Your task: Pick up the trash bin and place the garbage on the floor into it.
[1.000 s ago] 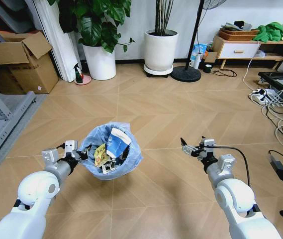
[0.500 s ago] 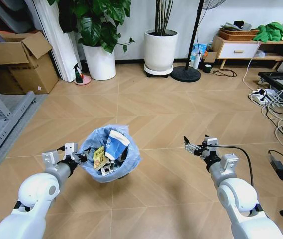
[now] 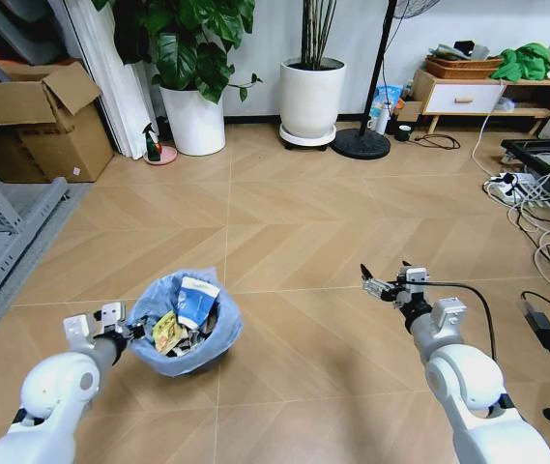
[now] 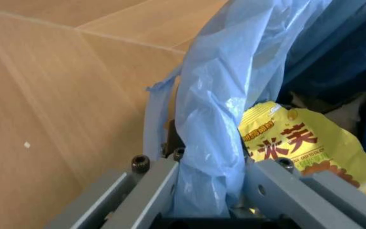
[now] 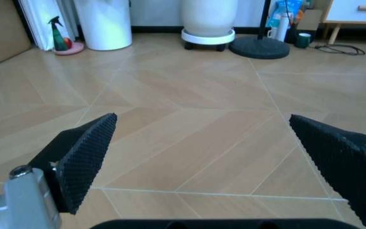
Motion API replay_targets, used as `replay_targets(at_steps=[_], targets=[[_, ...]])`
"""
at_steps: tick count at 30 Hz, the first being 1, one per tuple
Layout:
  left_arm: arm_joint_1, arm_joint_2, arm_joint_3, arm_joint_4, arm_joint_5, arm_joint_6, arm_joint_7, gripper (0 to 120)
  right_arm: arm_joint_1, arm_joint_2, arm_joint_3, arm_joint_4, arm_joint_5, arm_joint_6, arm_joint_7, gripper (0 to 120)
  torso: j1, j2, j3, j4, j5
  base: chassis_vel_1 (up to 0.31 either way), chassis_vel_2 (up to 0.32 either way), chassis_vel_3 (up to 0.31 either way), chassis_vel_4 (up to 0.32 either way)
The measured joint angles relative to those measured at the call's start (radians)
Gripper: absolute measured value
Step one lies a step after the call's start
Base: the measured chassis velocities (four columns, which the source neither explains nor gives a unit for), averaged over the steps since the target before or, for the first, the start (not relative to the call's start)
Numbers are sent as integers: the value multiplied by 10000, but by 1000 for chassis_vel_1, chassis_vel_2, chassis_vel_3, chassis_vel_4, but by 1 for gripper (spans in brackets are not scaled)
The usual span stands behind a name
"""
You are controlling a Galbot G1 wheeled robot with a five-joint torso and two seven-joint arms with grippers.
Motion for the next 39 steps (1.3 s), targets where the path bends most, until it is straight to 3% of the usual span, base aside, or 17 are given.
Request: replay_targets(at_steps=[12, 39], targets=[[1111, -79, -698, 238, 561, -198, 859, 0, -6, 4, -21, -32, 1, 29, -5, 100, 0, 0, 0, 2, 1, 0, 0, 0, 0], [428, -246, -29, 992, 816, -395, 752, 0, -253, 125, 112, 76, -101, 129, -64, 100, -1, 1, -2, 2, 6, 0, 0, 0, 0]])
